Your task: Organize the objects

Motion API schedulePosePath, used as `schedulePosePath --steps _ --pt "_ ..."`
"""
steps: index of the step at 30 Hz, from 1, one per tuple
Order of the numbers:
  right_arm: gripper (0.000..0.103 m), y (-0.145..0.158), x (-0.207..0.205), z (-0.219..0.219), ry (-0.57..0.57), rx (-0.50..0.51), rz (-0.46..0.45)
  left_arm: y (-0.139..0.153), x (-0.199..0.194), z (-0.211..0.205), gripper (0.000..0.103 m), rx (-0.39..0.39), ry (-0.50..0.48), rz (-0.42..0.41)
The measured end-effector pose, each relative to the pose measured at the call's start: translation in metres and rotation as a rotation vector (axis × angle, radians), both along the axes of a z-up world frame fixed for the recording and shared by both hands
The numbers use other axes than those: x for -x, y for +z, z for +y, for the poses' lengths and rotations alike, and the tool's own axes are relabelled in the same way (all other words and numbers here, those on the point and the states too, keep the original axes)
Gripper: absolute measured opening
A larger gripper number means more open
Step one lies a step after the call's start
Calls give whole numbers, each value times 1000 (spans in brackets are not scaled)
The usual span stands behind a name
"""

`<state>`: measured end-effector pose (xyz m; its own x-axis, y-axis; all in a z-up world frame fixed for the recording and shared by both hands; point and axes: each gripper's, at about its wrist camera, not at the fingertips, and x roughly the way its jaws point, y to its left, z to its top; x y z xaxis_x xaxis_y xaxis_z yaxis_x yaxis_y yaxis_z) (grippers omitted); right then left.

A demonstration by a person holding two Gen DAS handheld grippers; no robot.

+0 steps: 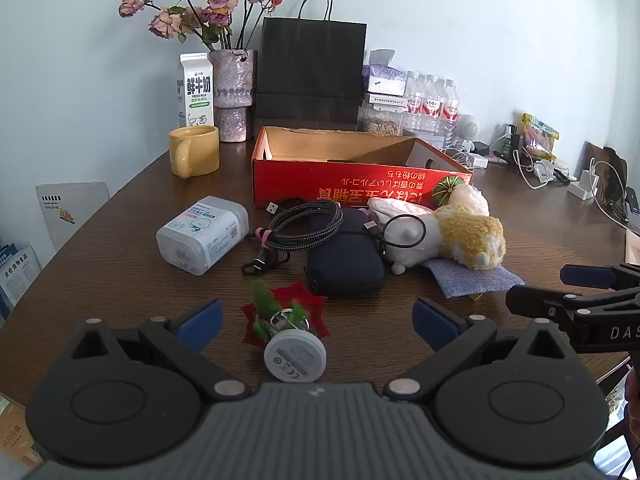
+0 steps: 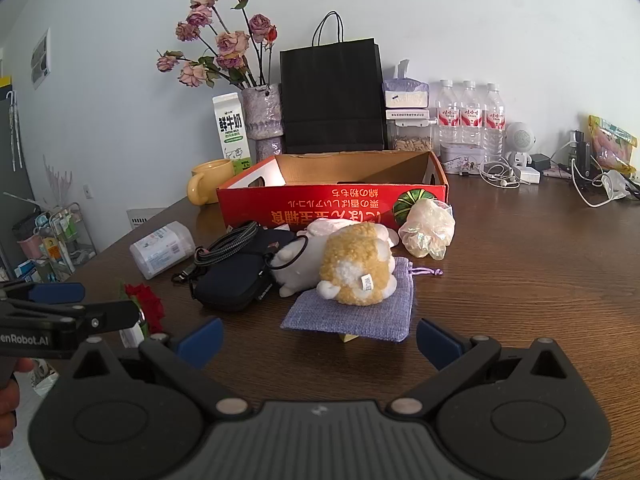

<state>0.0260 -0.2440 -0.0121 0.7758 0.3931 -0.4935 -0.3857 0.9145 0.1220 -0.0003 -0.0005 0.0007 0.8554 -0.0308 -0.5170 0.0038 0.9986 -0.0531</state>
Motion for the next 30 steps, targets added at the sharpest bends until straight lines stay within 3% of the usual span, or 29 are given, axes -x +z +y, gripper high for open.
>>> schedulePosePath --steps 30 --pt "103 0 -1 1 2 5 4 -2 0 2 103 6 6 2"
